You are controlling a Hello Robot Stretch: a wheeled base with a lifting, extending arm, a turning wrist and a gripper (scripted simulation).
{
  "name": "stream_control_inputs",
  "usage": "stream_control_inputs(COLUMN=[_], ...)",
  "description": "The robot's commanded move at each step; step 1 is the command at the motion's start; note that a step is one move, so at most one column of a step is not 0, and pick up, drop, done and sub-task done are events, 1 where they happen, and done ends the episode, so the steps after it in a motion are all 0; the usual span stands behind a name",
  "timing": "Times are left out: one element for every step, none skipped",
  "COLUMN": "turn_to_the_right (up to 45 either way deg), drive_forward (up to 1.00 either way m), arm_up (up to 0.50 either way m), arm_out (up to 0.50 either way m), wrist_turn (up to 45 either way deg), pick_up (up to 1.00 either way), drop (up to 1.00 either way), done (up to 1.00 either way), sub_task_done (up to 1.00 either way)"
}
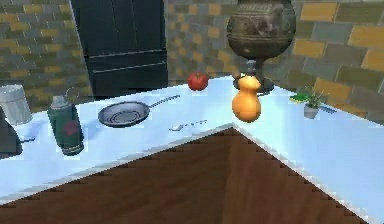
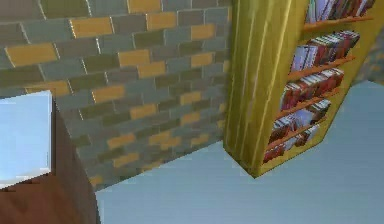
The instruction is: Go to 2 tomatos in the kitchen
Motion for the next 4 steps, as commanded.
stream_control_inputs(turn_to_the_right=[-45.0, -45.0, -12.0, 0.0], drive_forward=[0.00, 0.00, 0.00, 0.15], arm_up=[0.00, 0.00, 0.00, 0.00], arm_out=[0.00, 0.00, 0.00, 0.00], wrist_turn=[0.0, 0.0, 0.0, 0.0], pick_up=[0.00, 0.00, 0.00, 0.00], drop=[0.00, 0.00, 0.00, 0.00], done=[0.00, 0.00, 0.00, 0.00], sub_task_done=[0.00, 0.00, 0.00, 0.00])
